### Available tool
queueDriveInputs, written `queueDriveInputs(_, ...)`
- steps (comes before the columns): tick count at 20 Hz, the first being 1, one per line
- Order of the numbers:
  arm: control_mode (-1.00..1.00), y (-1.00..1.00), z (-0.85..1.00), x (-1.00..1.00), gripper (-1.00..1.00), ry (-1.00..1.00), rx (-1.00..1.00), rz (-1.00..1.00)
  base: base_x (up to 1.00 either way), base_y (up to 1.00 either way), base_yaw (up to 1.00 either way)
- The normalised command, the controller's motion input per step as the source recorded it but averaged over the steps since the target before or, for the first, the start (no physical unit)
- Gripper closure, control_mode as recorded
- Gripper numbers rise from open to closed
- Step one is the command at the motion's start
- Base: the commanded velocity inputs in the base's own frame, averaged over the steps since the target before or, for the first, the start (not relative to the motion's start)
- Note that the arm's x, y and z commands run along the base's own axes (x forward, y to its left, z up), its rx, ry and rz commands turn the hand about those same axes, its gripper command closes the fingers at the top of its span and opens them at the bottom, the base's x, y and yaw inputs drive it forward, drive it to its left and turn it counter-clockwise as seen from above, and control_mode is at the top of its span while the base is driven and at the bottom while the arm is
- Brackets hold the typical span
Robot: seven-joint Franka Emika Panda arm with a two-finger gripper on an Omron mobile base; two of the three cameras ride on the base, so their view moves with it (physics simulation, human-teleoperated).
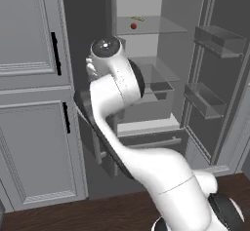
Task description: Take the strawberry from the fridge and place it on top of the pancake, located on the dining counter.
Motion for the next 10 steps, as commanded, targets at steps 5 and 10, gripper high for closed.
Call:
queueDriveInputs(5, -1.0, -1.0, 0.0, -0.03, -1.0, -0.01, 0.55, 0.25, 0.0, 0.0, 0.0)
queueDriveInputs(10, -1.0, -0.97, -0.06, 0.28, -1.0, 0.06, 0.83, 0.14, 0.0, 0.0, 0.0)
